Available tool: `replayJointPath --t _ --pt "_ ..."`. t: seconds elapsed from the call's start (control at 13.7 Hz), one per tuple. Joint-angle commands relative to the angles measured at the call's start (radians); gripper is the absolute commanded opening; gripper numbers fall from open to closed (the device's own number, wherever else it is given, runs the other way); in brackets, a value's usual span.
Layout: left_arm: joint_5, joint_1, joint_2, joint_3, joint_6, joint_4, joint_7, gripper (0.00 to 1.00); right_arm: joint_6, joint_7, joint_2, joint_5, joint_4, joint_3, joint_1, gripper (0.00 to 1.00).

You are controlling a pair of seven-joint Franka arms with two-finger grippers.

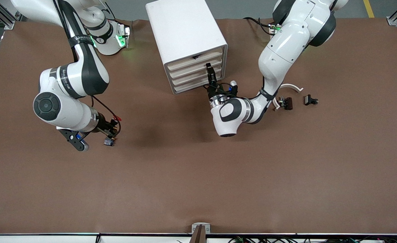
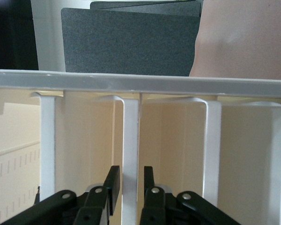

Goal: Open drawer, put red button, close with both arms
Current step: 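Pull the drawer open with the left gripper while the right gripper carries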

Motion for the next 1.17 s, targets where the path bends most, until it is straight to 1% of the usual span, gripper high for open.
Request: replayJointPath --t 0.0,0.22,0.66,0.88,1.1 --pt "-0.016 -0.029 0.005 0.007 0.011 0.003 -0.015 0.17 -0.012 0.027 -0.016 0.002 0.007 0.002 0.006 0.00" --pt "-0.016 -0.037 0.005 0.007 0.012 0.004 -0.016 0.00 -0.009 0.051 -0.013 0.002 0.007 0.002 0.014 0.00" --pt "-0.017 -0.022 0.008 0.007 0.026 0.006 -0.015 0.00 -0.009 0.129 -0.010 0.002 0.025 0.002 0.058 0.00" --pt "-0.017 -0.008 0.005 0.033 0.032 0.009 -0.015 0.00 -0.007 0.171 -0.008 0.002 0.027 0.002 0.078 0.00" --pt "-0.016 0.036 0.002 0.033 0.032 0.013 -0.013 0.00 -0.006 0.195 -0.008 0.004 0.041 0.002 0.095 0.00"
